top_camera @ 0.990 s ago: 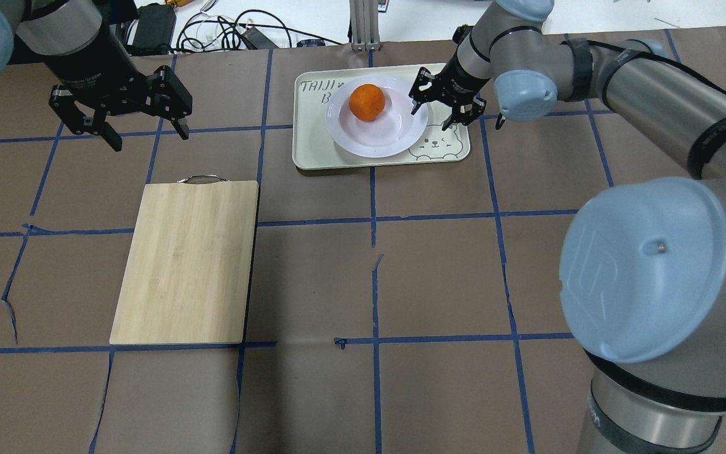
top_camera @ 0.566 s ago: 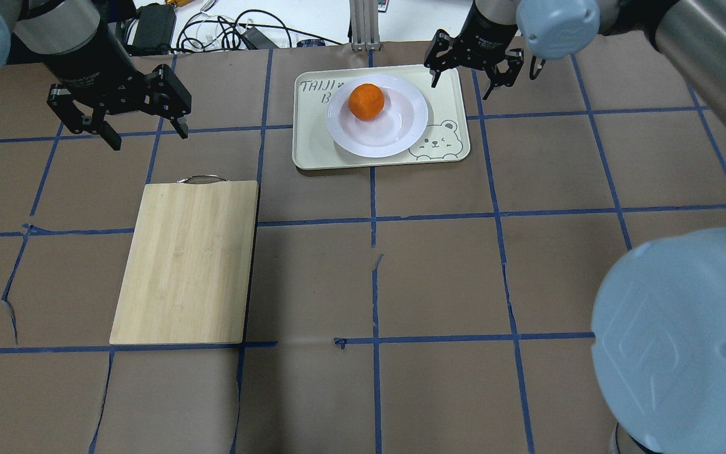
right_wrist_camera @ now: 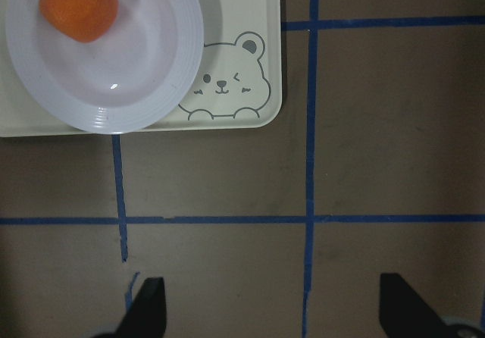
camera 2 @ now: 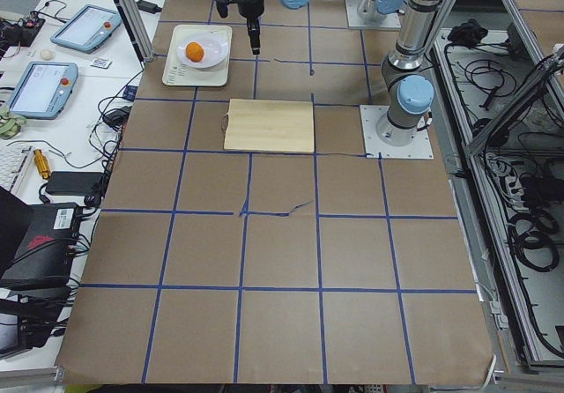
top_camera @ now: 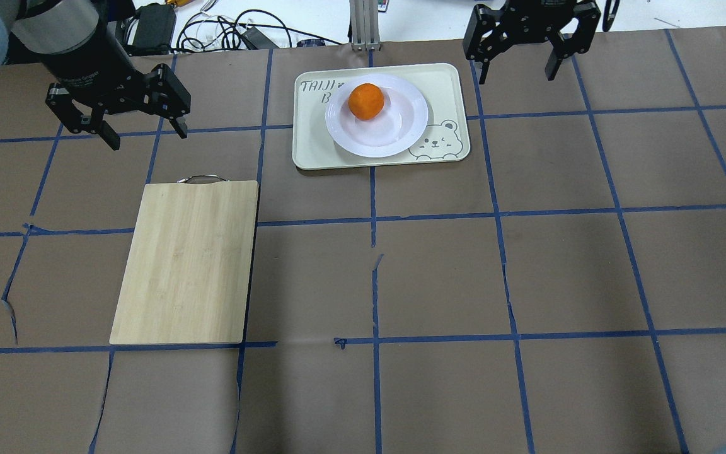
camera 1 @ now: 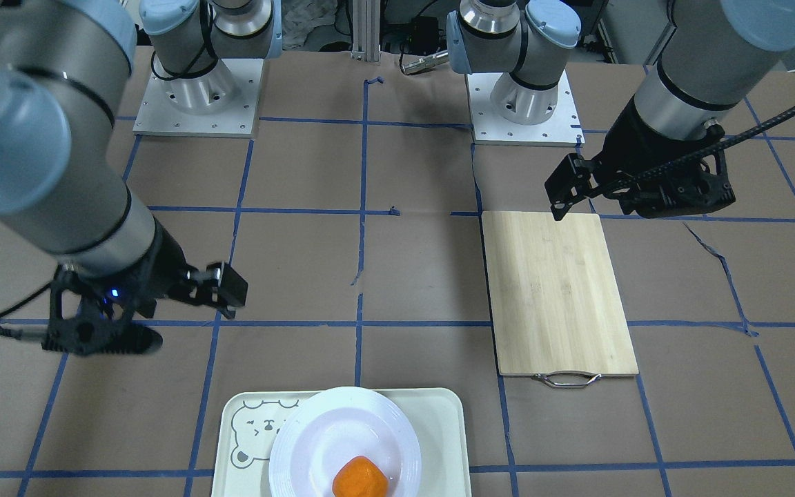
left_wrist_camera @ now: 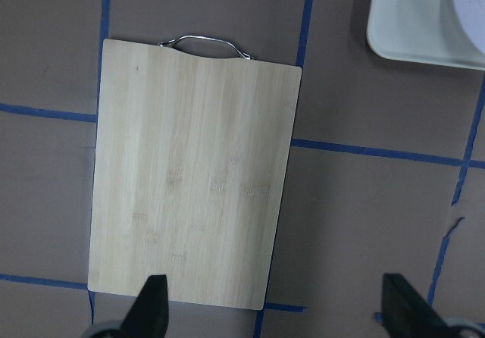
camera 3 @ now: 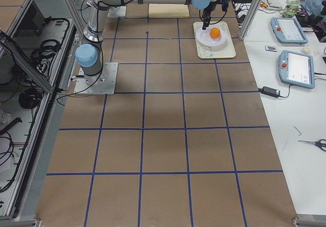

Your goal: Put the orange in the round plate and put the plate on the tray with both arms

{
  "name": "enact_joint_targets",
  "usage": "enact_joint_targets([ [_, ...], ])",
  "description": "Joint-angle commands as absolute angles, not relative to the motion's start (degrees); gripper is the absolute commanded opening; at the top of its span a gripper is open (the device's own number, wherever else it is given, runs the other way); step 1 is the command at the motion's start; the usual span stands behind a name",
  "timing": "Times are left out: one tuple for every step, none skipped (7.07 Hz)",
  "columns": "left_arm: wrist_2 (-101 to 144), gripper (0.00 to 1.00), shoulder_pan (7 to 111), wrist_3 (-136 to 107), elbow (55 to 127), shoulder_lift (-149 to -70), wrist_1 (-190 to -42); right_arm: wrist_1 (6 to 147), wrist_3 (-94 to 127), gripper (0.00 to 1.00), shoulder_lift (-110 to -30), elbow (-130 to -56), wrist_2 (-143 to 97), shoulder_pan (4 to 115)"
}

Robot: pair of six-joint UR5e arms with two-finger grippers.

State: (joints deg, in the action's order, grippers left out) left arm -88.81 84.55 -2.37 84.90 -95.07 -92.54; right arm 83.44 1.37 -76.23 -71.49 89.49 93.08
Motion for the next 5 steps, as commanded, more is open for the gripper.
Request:
enact_joint_targets([
  [-88.8,1.00,84.6,-2.4,84.8,-95.0,-92.5,89.0,0.6,1.00,-83.0,-81.0,90.2,92.6],
  [-88.9,1.00,84.6,-2.4,84.7,-94.8,-92.5,90.1,0.5,1.00,-84.4,-83.8,90.0,92.5],
  [-88.9,1.00,84.4,-2.0,84.4,-94.9,-92.5,92.4,0.5,1.00,-84.4,-84.4,90.2,92.5],
  [-89.3,1.00,84.3,-1.9,84.1,-94.9,-91.9,92.3,0.5,1.00,-84.4,-84.5,90.3,92.4],
  [-89.6,1.00,84.1,-1.8,84.5,-94.9,-91.8,92.5,0.5,1.00,-84.4,-84.5,90.2,92.5],
])
